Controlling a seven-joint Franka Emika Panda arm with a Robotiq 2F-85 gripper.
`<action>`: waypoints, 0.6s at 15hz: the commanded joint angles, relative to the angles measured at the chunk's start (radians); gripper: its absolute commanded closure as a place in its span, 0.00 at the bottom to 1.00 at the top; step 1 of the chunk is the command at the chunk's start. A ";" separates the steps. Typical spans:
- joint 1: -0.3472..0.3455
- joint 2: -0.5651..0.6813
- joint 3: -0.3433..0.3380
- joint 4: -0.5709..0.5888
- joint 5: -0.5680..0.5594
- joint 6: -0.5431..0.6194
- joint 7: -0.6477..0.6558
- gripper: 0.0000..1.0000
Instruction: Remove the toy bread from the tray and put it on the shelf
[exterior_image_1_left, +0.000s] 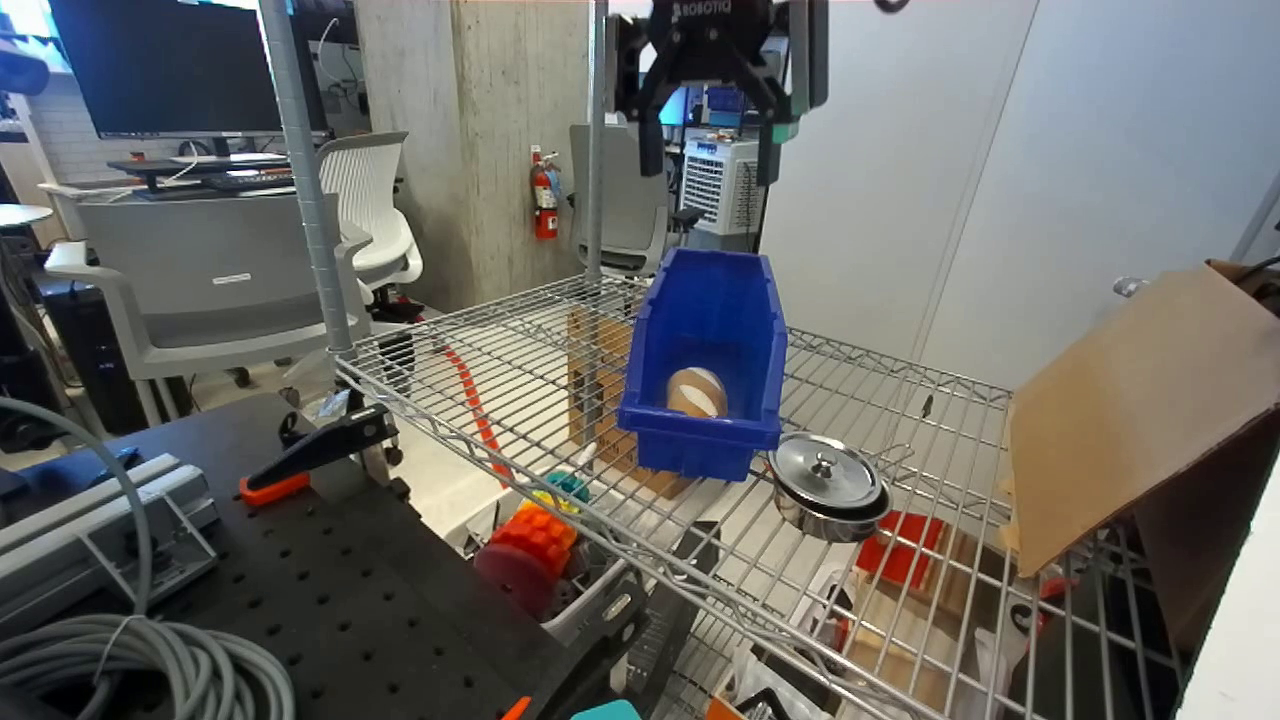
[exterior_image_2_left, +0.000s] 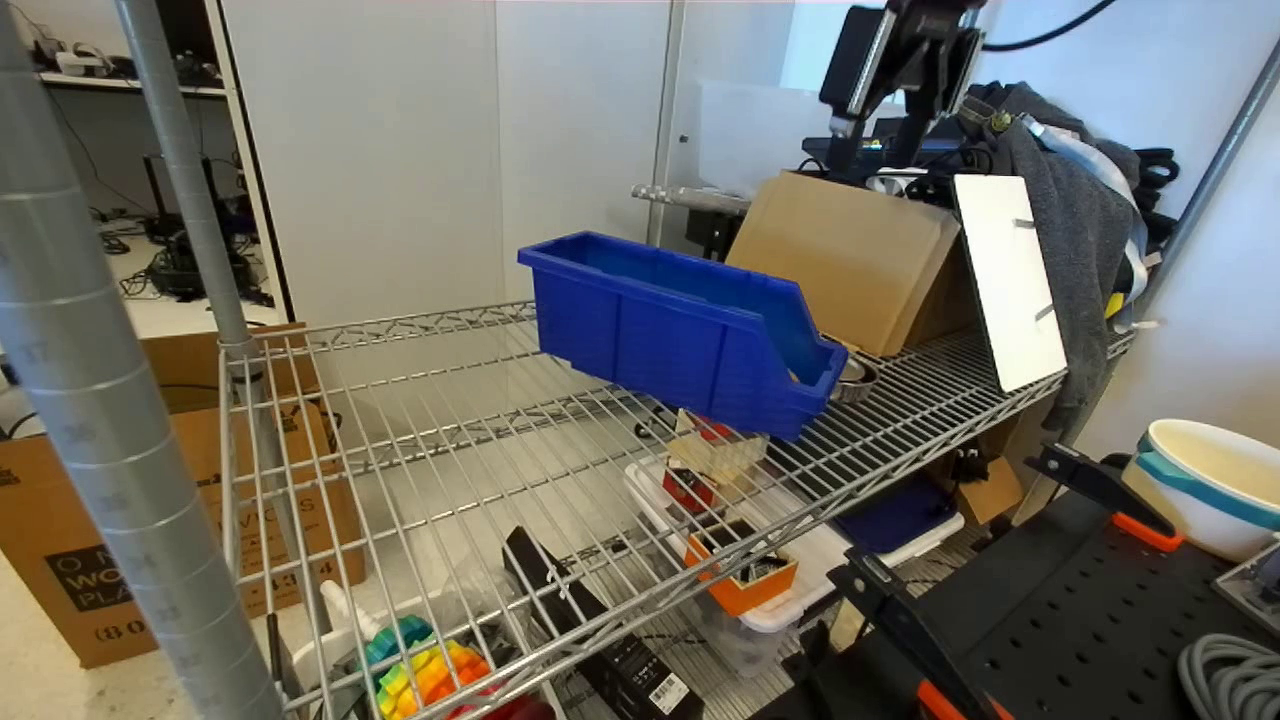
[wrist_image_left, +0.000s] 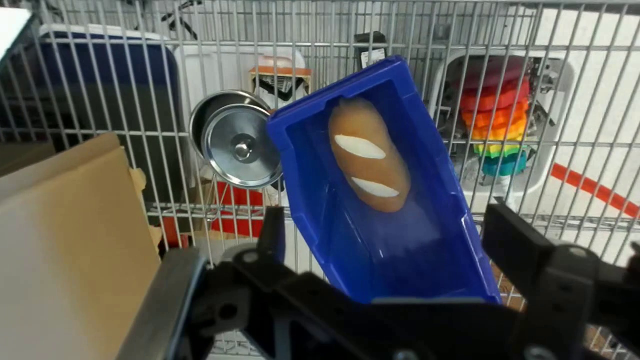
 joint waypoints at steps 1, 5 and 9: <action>-0.001 0.116 0.001 0.047 0.100 0.093 0.006 0.00; -0.005 0.211 0.008 0.071 0.165 0.175 0.024 0.00; -0.006 0.288 0.014 0.090 0.208 0.234 0.079 0.00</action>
